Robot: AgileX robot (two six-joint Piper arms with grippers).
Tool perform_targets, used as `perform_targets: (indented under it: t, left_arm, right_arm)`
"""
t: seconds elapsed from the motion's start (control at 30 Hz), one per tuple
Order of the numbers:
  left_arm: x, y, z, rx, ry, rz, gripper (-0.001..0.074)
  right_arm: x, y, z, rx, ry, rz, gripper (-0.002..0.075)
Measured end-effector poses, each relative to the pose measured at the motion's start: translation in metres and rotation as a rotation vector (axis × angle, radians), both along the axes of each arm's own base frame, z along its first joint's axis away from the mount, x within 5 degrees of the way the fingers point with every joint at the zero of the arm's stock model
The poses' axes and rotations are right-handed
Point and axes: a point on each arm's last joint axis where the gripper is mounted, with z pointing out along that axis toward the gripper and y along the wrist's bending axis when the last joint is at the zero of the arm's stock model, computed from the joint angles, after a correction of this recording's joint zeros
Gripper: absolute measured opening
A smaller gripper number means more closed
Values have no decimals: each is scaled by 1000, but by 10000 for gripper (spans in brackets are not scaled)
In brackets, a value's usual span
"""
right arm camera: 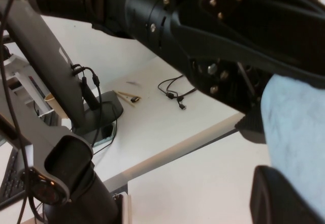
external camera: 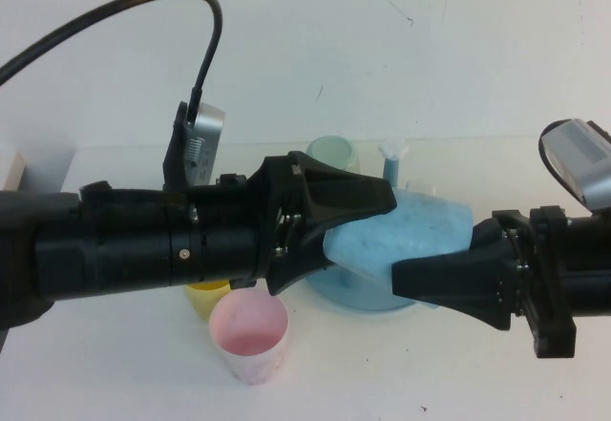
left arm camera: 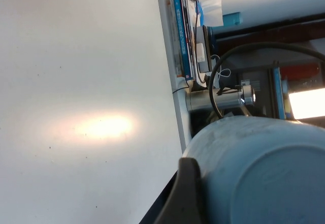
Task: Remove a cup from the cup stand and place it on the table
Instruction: Hand over the cup, then place the cup on the table
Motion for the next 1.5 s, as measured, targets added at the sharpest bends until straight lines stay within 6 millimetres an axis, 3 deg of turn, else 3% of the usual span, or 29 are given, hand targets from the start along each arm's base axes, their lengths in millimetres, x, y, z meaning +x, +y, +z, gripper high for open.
perform_targets:
  t: [0.5,0.67,0.83,1.2,1.3,1.37,1.43,1.5]
  left_arm:
    - [0,0,1,6,-52,-14,557]
    - [-1,0,-1,31,-78,-27,632]
    - [-1,0,-1,40,-98,-33,649]
    - [10,33,5,-21,-106,-26,640]
    - [11,42,7,-41,-115,-36,591]
    - [12,48,8,-50,-131,-35,520]
    - [12,52,8,-55,-141,-42,383]
    - [13,57,7,-33,-169,-49,193]
  right_arm:
    - [0,0,0,-2,-17,1,60]
    - [0,0,0,-3,-17,2,50]
    - [0,0,1,-2,15,-2,50]
    - [-21,-9,25,-81,-18,-45,32]
    - [-32,-13,32,-129,-2,-56,31]
    - [-39,-17,35,-180,-1,-74,31]
    - [-45,-22,38,-271,-3,-94,31]
    - [-48,-27,43,-376,10,-119,30]
